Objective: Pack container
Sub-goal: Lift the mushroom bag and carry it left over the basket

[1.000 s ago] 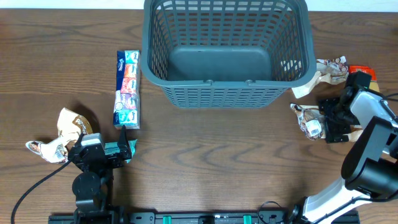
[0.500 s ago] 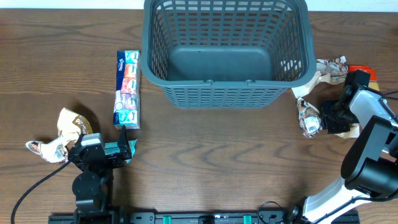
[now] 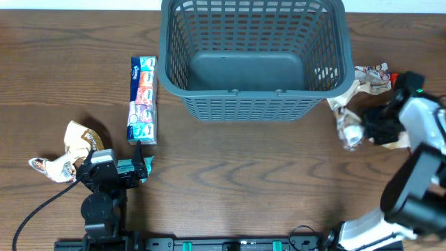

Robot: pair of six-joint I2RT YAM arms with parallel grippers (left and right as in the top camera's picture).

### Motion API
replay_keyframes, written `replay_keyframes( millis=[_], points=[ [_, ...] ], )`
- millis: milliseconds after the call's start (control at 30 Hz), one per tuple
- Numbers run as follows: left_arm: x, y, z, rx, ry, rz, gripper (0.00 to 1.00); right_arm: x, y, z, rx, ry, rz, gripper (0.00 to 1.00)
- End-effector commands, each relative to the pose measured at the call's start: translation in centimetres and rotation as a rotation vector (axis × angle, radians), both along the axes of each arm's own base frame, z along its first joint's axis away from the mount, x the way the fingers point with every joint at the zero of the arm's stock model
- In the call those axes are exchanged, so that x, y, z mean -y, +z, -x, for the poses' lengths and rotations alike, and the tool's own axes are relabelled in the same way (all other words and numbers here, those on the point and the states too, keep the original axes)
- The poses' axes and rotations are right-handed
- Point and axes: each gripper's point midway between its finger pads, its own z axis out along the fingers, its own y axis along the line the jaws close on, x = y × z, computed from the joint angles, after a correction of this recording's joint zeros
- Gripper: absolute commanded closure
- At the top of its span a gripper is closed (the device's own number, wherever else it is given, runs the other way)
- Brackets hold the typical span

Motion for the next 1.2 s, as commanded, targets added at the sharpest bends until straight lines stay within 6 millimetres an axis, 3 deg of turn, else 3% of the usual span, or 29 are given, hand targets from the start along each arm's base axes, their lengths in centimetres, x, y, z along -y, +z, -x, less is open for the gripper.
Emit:
replay_keyframes(
  millis=[0,167,300,433,533,600,667,767,867,1000,1167],
  points=[
    [-0.2,-1.3,0.1,-0.037,0.01,0.002,0.01,1.9,11.1,-1.3,0.238,0.033,0.158,0.99],
    [-0.2,-1.3,0.1,-0.037,0.01,0.002,0.01,2.5,25.1,0.0,0.549,0.117,0.381,0.99],
    [-0.2,-1.3,0.1,-0.037,0.01,0.002,0.01,0.9,36.3,1.1,0.856,0.169,0.535,0.99],
    [-0.2,-1.3,0.1,-0.037,0.01,0.002,0.01,-3.5,44.8,-1.0,1.204,0.364,0.525,0.99],
    [-0.2,-1.3,0.1,-0.037,0.01,0.002,0.01,-6.6,47.5,-3.8,1.365,0.486,0.455,0.99],
    [-0.2,-1.3,0.1,-0.037,0.01,0.002,0.02,-8.7,47.5,-6.4,1.413,0.567,0.396,0.99],
    [-0.2,-1.3,0.1,-0.037,0.01,0.002,0.01,-11.4,46.0,-9.5,1.423,0.656,0.312,0.99],
    [-0.2,-1.3,0.1,-0.037,0.01,0.002,0.02,-15.7,42.1,-13.4,1.37,0.766,0.165,0.99],
    [-0.2,-1.3,0.1,-0.037,0.01,0.002,0.01,-19.4,37.1,-15.9,1.259,0.862,0.086,0.99],
    [-0.2,-1.3,0.1,-0.037,0.01,0.002,0.01,-23.2,31.4,-16.9,1.117,1.006,0.035,0.99],
    [-0.2,-1.3,0.1,-0.037,0.01,0.002,0.01,-26.5,26.1,-15.8,0.96,1.184,0.01,0.99]
  ],
)
